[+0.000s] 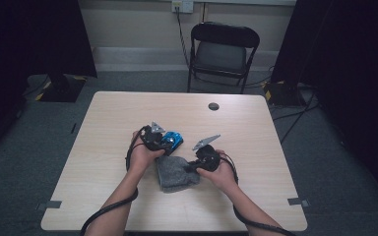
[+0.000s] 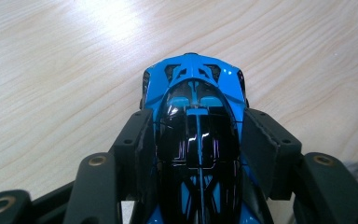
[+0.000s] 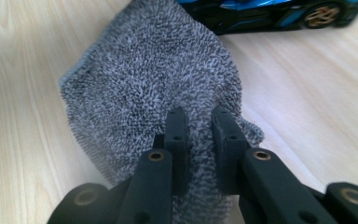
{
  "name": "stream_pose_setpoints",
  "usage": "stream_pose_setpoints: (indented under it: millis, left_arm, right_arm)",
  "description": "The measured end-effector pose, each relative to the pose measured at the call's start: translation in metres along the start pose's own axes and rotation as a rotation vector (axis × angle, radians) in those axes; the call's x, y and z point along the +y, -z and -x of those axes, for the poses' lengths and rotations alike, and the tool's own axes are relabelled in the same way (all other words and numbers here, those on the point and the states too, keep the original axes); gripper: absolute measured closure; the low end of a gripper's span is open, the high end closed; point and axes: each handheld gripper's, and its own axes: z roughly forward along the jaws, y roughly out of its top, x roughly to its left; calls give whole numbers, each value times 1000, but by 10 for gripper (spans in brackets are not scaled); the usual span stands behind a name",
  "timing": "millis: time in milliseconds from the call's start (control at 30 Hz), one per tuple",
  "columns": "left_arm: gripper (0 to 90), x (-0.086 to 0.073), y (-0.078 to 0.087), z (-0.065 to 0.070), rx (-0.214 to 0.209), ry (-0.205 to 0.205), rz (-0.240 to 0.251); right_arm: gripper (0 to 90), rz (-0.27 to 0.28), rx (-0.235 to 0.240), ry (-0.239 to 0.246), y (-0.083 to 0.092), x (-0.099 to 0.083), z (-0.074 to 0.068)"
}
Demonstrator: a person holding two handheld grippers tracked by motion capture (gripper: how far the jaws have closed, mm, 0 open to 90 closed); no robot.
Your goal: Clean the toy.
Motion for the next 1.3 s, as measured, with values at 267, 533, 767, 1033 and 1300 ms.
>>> stream_pose_setpoints:
  millis: [267, 533, 767, 1033, 1300]
  left_arm:
    - [453, -1, 0, 1, 4, -3, 11]
    - [519, -3, 1, 2, 7, -1, 24]
    - [518, -2, 1, 1, 1, 0, 21]
    - [518, -2, 2, 0, -2, -2, 12]
    - [519, -2, 2, 0, -5, 0, 14]
  right_arm:
    - [781, -47, 0, 23, -18, 17, -1]
    - [781, -57, -40, -12, -24, 31, 15]
    - [782, -52, -66, -31, -24, 37, 24]
    - [782, -61, -110, -39, -23, 42, 34]
    - [782, -71, -152, -64, -21, 46, 46]
